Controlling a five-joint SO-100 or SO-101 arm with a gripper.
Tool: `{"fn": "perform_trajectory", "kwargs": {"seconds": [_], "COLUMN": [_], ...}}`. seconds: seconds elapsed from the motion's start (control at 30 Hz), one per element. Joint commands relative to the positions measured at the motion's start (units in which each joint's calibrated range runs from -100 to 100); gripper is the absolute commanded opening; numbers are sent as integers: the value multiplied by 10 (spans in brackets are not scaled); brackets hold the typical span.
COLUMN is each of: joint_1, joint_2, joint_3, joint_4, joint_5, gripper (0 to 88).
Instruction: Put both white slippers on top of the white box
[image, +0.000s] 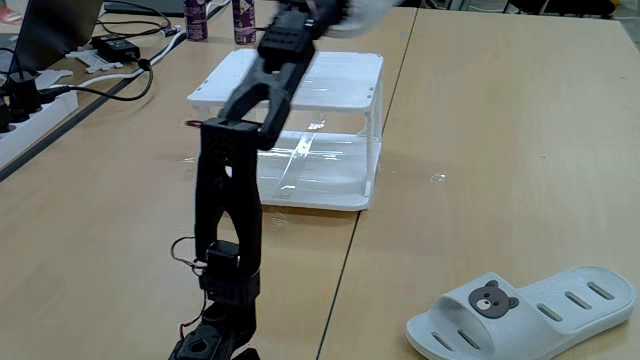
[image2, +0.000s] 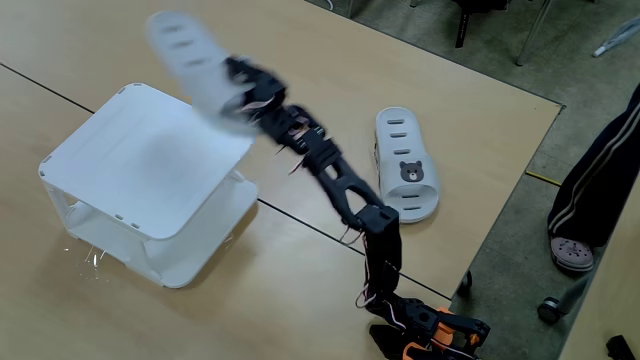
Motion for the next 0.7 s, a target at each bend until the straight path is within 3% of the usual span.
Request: {"fn": "perform_trajectory", "kwargs": {"seconds": [0.0, 0.23, 0.67], "joint_1": [-119, -240, -190], "joint_2": [-94, -88, 14], "joint_3": [-51, -47, -64], "joint_4": [-3, -3, -9], "joint_5": [4, 4, 4], "gripper": [7, 7, 7]}}
